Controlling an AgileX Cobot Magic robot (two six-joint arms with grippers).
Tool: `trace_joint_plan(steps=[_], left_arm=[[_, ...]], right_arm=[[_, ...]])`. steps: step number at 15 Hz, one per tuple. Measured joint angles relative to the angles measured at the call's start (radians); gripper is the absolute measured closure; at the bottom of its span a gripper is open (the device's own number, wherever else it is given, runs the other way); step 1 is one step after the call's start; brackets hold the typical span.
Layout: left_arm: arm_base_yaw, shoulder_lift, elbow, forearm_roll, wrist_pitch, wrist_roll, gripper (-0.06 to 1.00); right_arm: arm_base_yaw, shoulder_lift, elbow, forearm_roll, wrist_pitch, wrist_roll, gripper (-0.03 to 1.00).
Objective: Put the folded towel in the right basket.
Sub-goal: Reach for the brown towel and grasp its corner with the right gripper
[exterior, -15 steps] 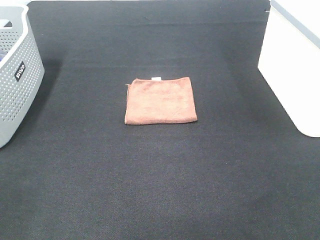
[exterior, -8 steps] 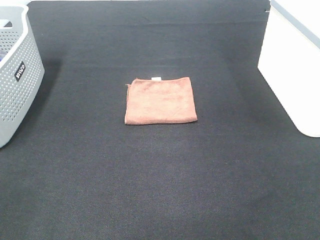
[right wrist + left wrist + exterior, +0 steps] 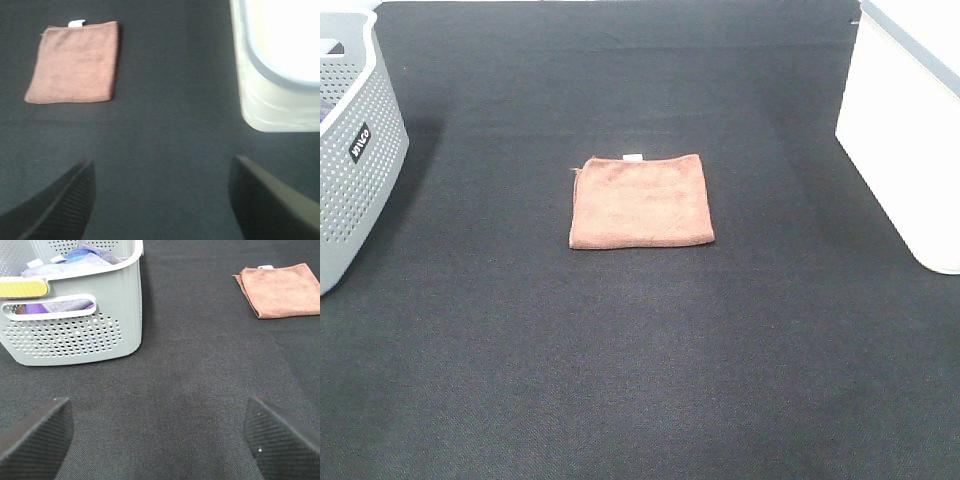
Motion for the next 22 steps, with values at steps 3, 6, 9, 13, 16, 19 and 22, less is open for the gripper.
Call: trace_joint_plan(steps=[3,6,9,13,16,19,22], left_arm=[[0.000,0.000,0.000,0.000,0.000,0.000,0.07],[0.000,0.000,0.000,0.000,0.000,0.000,0.07],[0.000,0.000,0.000,0.000,0.000,0.000,0.07],[0.000,0.000,0.000,0.000,0.000,0.000,0.07],[0.000,0.000,0.000,0.000,0.000,0.000,0.07],[0.000,0.000,0.000,0.000,0.000,0.000,0.07],[0.000,0.000,0.000,0.000,0.000,0.000,0.07]], right_arm=[[0.000,0.234,-0.174,0.135,0.052,-0.084,0.27],[0.004,0.395,-0.284,0.219,0.061,-0.121,0.27],[0.090,0.518,-0.344,0.197,0.058,-0.123,0.27],[0.238,0.746,-0.441,0.183,0.013,-0.084,0.27],[0.241,0.911,-0.536,0.253,0.004,-0.069,0.27],[0.241,1.041,-0.631,0.273,0.005,-0.069,0.27],[0.241,1.173,-0.729,0.275,0.009,-0.070,0.27]])
